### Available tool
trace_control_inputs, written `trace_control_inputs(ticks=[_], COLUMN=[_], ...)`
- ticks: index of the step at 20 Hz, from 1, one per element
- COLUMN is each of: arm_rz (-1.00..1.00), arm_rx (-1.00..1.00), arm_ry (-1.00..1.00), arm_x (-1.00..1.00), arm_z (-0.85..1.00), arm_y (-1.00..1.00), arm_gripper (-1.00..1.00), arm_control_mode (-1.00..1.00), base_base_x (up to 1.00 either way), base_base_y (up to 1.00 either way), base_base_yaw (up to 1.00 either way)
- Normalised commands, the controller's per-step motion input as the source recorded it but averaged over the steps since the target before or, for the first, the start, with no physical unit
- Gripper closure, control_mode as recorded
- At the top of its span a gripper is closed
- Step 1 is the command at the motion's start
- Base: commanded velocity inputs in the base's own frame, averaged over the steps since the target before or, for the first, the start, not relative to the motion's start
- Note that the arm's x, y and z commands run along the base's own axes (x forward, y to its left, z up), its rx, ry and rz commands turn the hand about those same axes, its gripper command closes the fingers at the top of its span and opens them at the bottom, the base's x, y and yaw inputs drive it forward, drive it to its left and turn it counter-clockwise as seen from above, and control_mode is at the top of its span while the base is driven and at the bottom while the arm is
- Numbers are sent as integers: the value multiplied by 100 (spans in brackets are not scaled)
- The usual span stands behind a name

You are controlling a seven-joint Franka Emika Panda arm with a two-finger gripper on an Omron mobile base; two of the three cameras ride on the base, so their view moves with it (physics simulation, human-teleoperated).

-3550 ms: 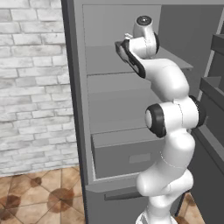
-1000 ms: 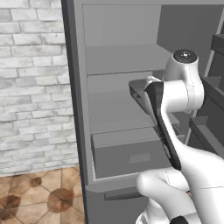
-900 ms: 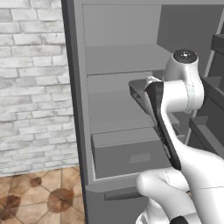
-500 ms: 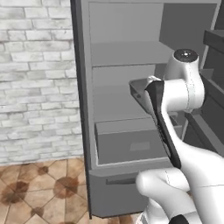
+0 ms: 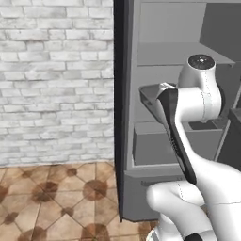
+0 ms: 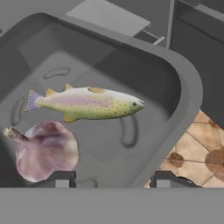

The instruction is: Place the tupperware containing the fish and garlic meal in the microwave. Close the microwave door and press the start button to reheat the meal.

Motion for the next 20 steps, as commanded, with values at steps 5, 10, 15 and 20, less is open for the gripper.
trace_control_inputs(ticks=[5, 10, 15, 20], arm_rz=[0, 0, 0, 0], arm_rx=[0, 0, 0, 0], arm_ry=[0, 0, 0, 0], arm_x=[0, 0, 0, 0], arm_z=[0, 0, 0, 0], arm_y=[0, 0, 0, 0], arm_gripper=[100, 100, 100, 100], arm_control_mode=[100, 100, 100, 100], base_base_x=[-1, -1, -1, -31], base_base_y=[64, 54, 56, 40], base_base_yaw=[1, -44, -63, -68])
